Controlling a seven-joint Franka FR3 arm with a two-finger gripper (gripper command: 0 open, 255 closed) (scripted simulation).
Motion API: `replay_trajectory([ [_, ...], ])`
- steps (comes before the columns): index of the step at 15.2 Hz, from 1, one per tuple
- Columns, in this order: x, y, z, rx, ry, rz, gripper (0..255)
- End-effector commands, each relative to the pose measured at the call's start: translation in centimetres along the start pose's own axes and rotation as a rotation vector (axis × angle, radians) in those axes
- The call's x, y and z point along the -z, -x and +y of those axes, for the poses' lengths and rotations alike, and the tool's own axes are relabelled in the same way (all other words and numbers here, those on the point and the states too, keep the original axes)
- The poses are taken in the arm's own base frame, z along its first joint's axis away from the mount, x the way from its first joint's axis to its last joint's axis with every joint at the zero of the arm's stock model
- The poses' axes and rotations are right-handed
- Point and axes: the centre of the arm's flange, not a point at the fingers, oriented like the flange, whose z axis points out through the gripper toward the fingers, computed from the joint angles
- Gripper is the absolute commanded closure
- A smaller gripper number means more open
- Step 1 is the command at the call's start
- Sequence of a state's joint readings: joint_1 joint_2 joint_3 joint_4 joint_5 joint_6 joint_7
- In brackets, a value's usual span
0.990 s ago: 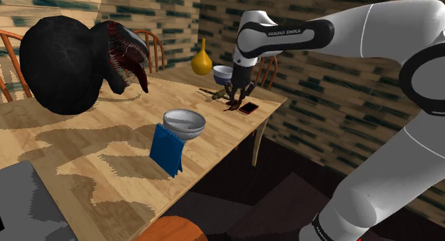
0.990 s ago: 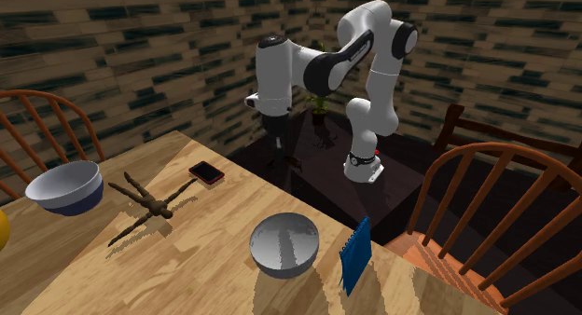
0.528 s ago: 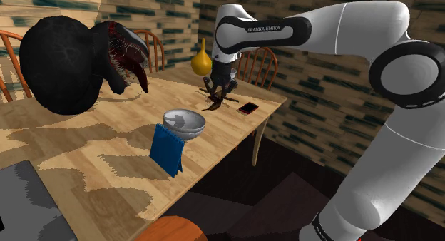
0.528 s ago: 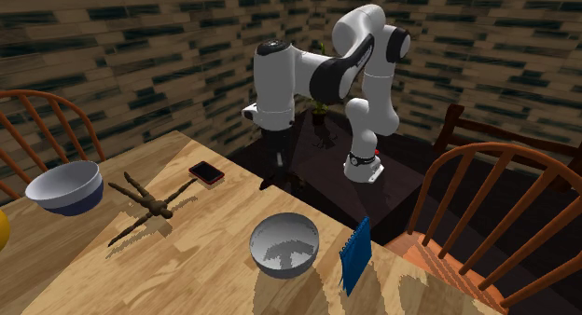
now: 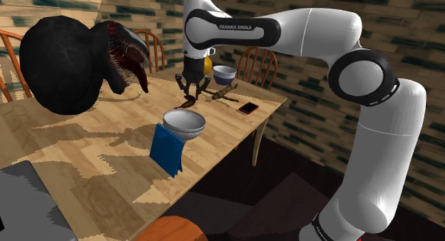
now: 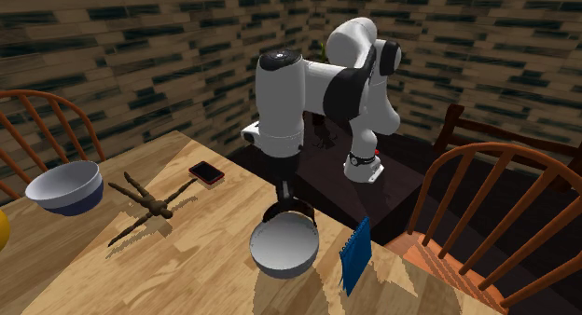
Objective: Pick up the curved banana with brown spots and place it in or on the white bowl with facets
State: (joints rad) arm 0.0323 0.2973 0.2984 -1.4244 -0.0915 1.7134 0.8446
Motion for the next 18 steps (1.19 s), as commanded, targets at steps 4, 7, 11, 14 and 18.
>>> replay_trajectory([
  [4, -1.9, -0.3, -1.4, -0.002, 0.0, 0.0, 255],
  [7, -3.5, -0.3, -1.4, -0.002, 0.0, 0.0, 255],
  [11, -5.6, -0.3, -1.4, -0.002, 0.0, 0.0, 255],
  [14, -7.2, -0.3, -1.4, -0.002, 0.0, 0.0, 255],
  [18, -8.0, -0.3, -1.4, -0.002, 0.0, 0.0, 255],
])
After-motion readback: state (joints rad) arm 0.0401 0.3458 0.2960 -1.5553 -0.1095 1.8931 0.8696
